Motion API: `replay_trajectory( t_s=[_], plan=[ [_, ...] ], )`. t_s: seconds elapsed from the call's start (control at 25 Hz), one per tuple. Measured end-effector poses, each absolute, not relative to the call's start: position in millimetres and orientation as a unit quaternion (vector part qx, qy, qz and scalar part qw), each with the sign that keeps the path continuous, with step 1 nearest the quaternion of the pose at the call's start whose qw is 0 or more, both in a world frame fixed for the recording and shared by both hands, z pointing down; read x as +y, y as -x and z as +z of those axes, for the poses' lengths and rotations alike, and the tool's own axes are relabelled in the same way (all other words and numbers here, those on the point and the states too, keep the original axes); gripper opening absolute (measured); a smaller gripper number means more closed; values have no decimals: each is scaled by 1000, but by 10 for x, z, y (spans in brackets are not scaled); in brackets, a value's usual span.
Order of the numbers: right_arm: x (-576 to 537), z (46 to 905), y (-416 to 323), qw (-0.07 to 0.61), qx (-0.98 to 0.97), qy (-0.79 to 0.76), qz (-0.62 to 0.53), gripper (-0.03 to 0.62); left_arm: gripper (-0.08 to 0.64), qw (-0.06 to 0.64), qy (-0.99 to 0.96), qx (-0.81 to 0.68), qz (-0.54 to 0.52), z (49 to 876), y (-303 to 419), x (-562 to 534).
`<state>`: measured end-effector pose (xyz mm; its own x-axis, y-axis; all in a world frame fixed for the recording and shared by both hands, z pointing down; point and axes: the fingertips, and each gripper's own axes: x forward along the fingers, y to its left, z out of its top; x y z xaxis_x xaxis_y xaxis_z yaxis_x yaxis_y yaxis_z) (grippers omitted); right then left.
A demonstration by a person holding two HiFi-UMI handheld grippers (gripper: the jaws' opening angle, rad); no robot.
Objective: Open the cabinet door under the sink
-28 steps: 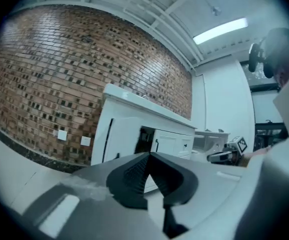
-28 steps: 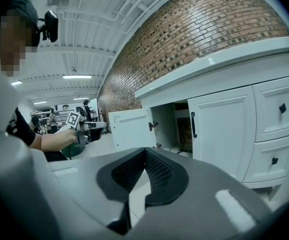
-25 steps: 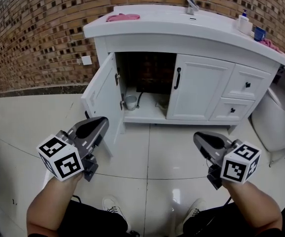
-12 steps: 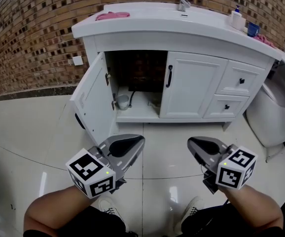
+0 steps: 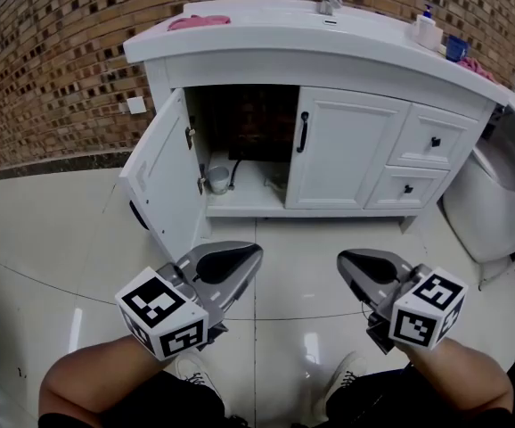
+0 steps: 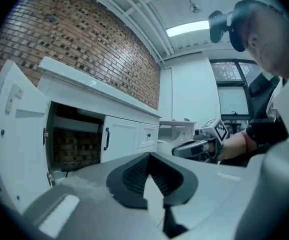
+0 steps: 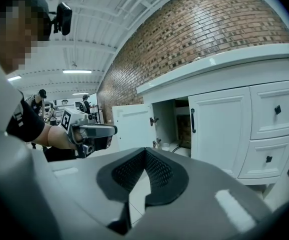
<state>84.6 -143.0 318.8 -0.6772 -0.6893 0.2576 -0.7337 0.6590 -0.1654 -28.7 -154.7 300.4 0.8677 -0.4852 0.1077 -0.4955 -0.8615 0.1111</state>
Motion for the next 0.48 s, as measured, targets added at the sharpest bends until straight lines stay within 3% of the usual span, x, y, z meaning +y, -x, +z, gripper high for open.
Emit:
replay_trajectory(
  t_s=[0.48],
  plan=[
    [-1403, 3057, -749, 82, -916, -378, 107, 6, 8, 70, -962, -260, 51, 3081, 358, -1538]
  ],
)
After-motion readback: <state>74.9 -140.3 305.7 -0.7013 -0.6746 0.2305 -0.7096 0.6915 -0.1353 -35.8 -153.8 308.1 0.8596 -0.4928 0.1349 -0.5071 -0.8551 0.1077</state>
